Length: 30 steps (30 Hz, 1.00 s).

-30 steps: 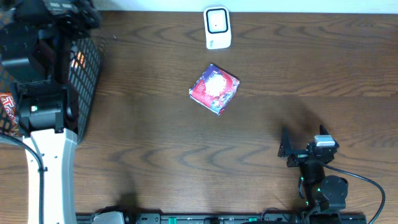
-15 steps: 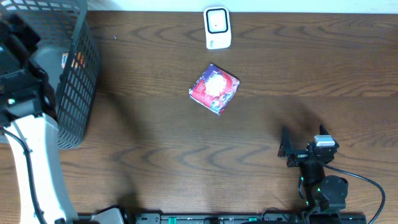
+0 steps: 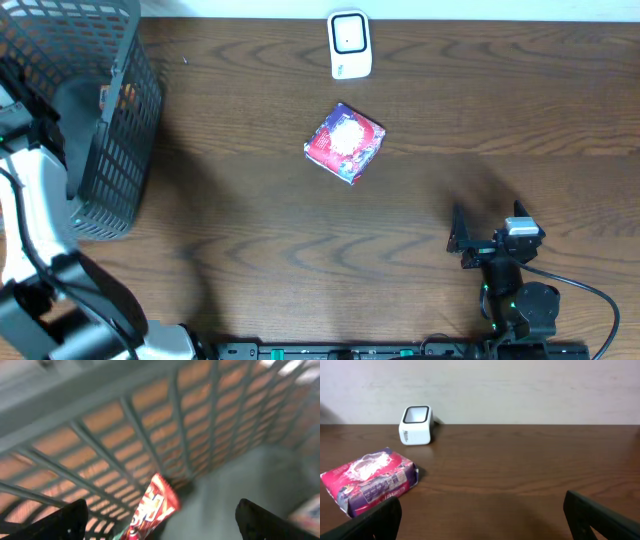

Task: Scan the item barcode
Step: 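Reach into the basket and grasp the orange snack bag with the left gripper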

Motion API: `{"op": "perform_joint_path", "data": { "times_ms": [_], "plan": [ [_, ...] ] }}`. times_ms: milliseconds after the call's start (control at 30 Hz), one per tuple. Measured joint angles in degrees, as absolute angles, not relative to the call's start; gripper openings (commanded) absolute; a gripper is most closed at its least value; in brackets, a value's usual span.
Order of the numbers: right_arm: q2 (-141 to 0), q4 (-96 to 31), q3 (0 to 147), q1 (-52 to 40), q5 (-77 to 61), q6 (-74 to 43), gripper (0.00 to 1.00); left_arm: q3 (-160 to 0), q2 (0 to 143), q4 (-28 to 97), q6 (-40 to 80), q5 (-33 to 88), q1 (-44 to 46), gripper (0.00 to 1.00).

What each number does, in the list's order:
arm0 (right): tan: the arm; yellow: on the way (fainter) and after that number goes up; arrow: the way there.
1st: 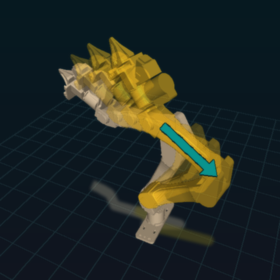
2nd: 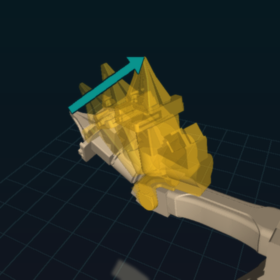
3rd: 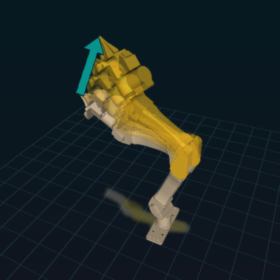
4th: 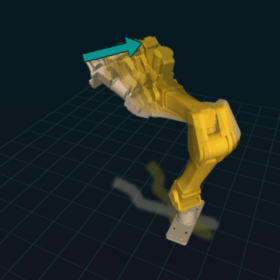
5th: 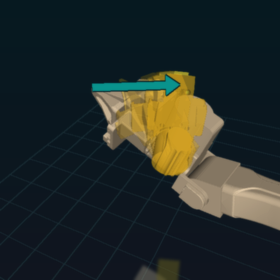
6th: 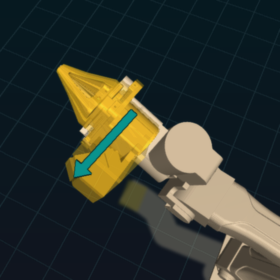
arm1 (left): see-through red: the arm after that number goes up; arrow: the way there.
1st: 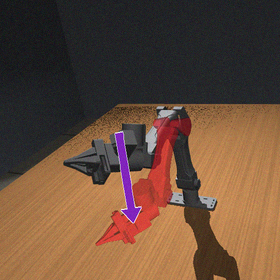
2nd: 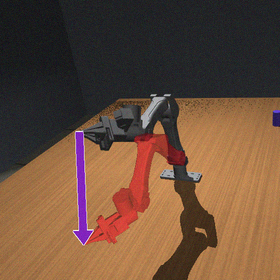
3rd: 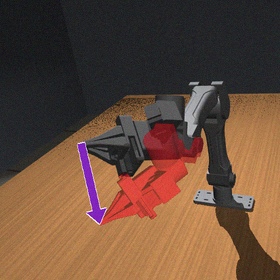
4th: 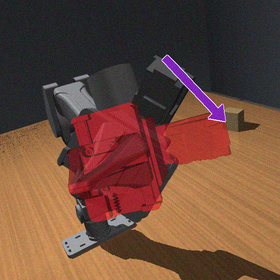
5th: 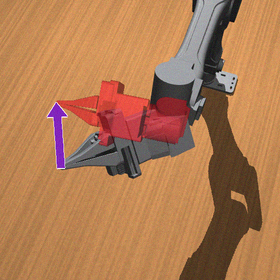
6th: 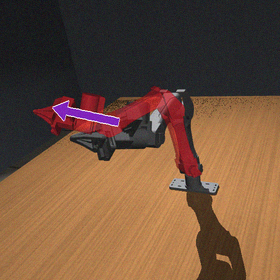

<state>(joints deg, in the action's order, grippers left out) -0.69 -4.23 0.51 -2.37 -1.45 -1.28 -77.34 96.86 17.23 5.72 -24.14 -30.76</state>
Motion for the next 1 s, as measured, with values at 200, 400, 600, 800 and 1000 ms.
{"op": "perform_joint_path", "data": {
  "times_ms": [200,400,600,800,1000],
  "plan": [
    [-0.7,-4.2,0.5,-2.4,-1.5,-1.3,0.99,-77.3,101.8,20.0,5.5,-24.2,-32.9,0.85],
    [-0.7,-4.3,0.5,-2.4,-1.5,-1.3,0.99,-77.3,102.8,20.4,5.5,-23.4,-33.7,0.85],
    [-0.7,-4.3,0.5,-2.4,-1.5,-1.3,0.99,-77.3,102.8,20.3,5.5,-22.3,-33.7,0.85],
    [-0.7,-4.2,0.5,-2.4,-1.5,-1.3,0.99,-77.3,104.7,20.1,5.5,-22.2,-34.6,0.84],
    [-0.7,-4.3,0.5,-2.4,-1.5,-1.3,0.99,-77.2,107.5,20.4,5.4,-21.0,-36.2,0.71]
  ]
}}
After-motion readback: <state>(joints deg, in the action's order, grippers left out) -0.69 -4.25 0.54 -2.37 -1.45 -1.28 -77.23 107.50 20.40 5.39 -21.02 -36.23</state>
